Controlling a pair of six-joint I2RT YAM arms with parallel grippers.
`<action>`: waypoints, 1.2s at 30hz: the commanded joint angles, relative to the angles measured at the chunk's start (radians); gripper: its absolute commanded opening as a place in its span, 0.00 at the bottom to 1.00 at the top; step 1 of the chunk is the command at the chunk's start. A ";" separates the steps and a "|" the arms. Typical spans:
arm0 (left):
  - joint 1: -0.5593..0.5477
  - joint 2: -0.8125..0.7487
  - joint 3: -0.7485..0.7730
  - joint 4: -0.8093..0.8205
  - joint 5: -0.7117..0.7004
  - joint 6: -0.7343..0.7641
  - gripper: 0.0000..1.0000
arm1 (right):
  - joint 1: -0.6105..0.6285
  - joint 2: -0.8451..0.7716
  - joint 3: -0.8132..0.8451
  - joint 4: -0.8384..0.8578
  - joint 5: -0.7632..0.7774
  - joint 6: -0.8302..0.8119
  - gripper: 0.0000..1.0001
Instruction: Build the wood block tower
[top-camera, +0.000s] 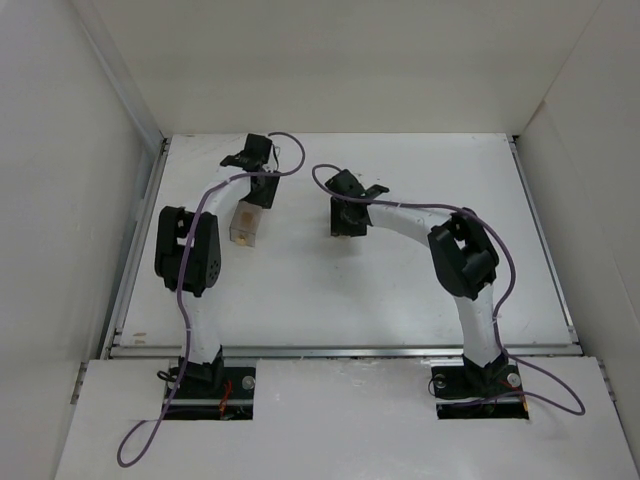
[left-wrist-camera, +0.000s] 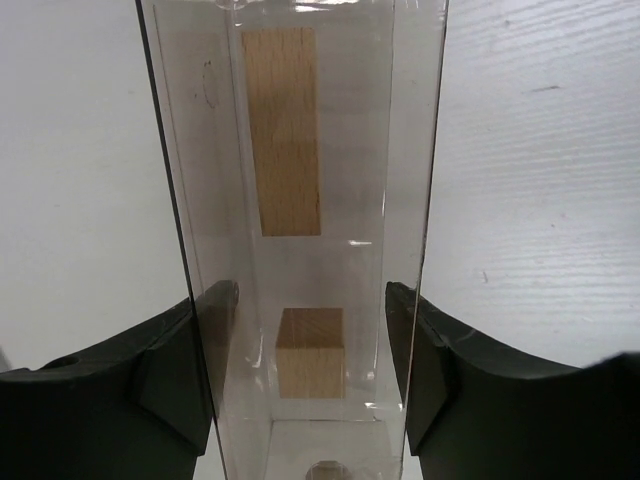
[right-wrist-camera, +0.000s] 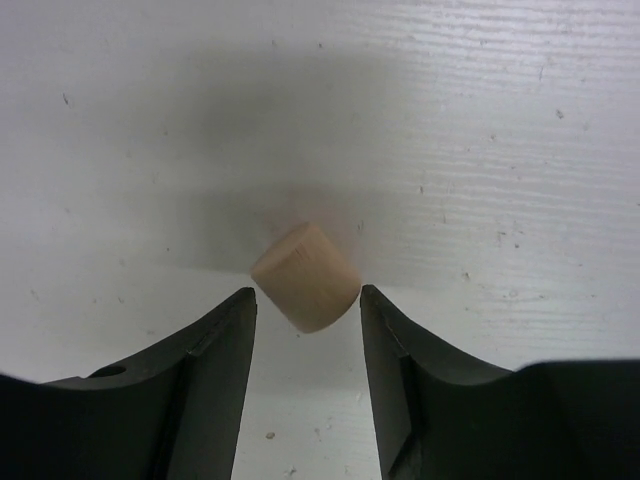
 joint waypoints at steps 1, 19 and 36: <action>-0.034 -0.075 0.057 -0.003 -0.190 0.029 0.00 | 0.002 0.042 0.067 -0.031 0.058 0.008 0.51; -0.228 -0.030 -0.045 0.110 -0.520 0.147 0.00 | 0.011 0.002 -0.016 -0.020 0.137 -0.004 0.19; 0.195 -0.106 -0.074 0.066 0.694 -0.021 0.00 | -0.066 -0.172 -0.197 0.106 0.007 -0.045 0.18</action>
